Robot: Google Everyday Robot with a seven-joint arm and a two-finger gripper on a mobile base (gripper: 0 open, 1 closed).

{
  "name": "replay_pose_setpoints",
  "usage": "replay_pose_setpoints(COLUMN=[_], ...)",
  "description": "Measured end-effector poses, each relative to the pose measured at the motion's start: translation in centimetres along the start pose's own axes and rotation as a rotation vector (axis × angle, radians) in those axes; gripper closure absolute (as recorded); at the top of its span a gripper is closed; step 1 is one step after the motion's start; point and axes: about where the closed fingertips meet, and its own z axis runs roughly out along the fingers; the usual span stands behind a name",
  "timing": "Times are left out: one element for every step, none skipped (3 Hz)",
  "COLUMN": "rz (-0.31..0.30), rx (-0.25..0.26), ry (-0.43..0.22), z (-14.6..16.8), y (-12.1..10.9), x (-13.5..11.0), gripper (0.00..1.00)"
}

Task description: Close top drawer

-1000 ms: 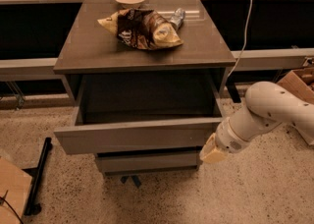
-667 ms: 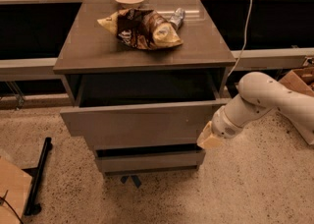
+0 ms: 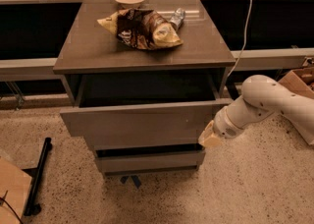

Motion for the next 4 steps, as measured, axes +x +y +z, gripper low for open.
replay_pose_setpoints(rz=[-0.023,-0.043,-0.043,-0.057], rx=[0.103,0.184,0.184,0.25], ry=[0.009,0.003,0.003,-0.012], z=[0.3,0.3,0.3,-0.6], y=[-4.3,-8.7,-8.5,-12.0], x=[-0.7,-1.4,-1.3,-2.0], gripper=[1.0,1.0,1.0,1.0])
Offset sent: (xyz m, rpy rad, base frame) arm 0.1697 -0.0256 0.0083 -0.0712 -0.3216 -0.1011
